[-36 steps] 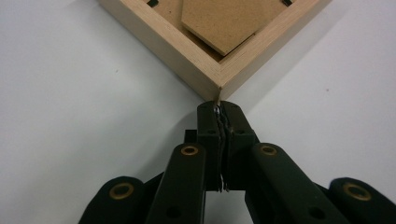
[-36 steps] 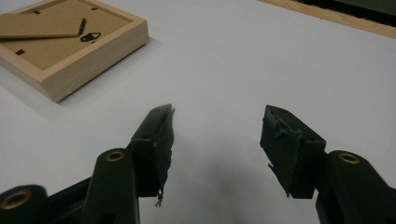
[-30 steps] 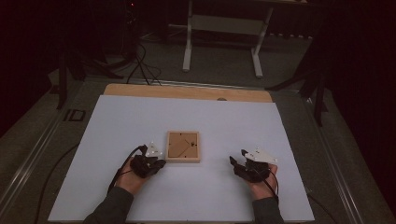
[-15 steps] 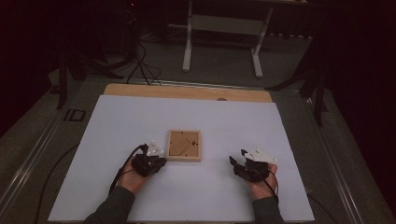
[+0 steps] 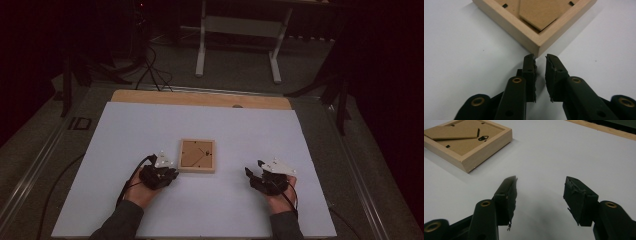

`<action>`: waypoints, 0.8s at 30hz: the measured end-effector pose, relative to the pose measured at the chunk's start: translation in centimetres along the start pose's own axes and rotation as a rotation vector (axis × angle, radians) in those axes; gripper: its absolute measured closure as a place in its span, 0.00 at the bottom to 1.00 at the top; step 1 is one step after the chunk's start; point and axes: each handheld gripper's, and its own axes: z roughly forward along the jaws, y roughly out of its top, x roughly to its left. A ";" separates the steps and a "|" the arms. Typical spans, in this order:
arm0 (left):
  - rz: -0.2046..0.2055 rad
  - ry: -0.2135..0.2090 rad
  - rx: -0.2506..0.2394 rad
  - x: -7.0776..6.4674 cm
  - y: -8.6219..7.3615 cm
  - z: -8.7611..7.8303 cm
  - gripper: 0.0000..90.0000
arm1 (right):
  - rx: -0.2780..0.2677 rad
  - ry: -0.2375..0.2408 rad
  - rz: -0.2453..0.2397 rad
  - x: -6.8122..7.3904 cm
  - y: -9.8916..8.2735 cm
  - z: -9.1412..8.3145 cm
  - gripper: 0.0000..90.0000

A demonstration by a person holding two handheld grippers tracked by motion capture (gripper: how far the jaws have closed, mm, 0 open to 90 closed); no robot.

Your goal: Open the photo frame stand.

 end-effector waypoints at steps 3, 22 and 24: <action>-0.002 -0.011 -0.021 -0.3 0.0 -0.4 0.80 | -0.002 0.010 -0.005 0.4 0.1 0.1 0.50; -0.082 -0.036 -0.094 -0.3 0.1 -1.1 0.65 | -0.011 0.127 -0.074 3.3 2.1 0.6 0.81; -0.079 -0.036 -0.101 -0.4 0.1 -1.1 0.65 | -0.008 0.137 -0.095 3.8 2.3 0.9 0.85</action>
